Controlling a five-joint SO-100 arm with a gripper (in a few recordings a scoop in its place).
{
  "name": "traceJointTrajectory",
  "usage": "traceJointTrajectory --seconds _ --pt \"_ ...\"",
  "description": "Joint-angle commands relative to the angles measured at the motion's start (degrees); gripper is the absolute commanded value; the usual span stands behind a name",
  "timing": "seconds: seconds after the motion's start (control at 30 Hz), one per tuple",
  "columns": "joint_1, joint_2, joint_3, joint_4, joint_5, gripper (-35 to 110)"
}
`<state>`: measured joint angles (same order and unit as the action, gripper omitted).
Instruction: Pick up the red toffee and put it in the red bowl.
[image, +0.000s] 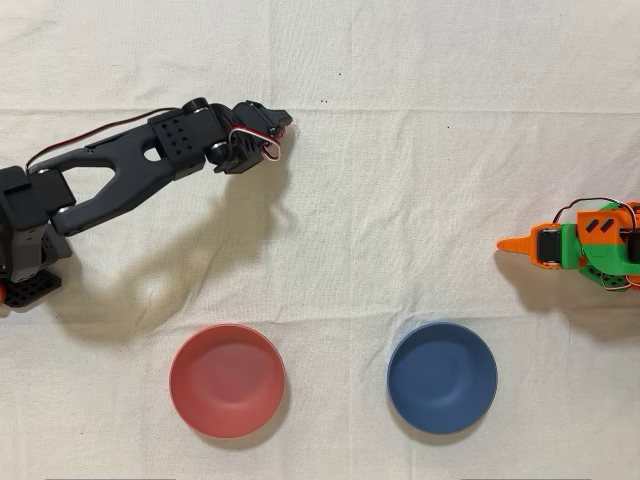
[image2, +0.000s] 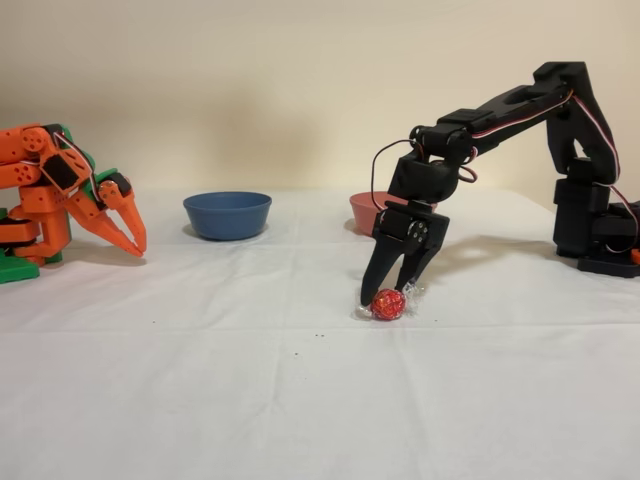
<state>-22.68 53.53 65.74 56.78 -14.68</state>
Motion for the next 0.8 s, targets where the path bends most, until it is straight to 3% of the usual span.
traceJointTrajectory --seconds 0.0,0.57,0.77 --pt "-0.44 2.90 -1.93 0.35 -0.26 22" --pt "-4.57 2.81 -2.81 0.97 3.08 26" --pt "-5.10 2.46 -2.55 0.88 3.08 11"
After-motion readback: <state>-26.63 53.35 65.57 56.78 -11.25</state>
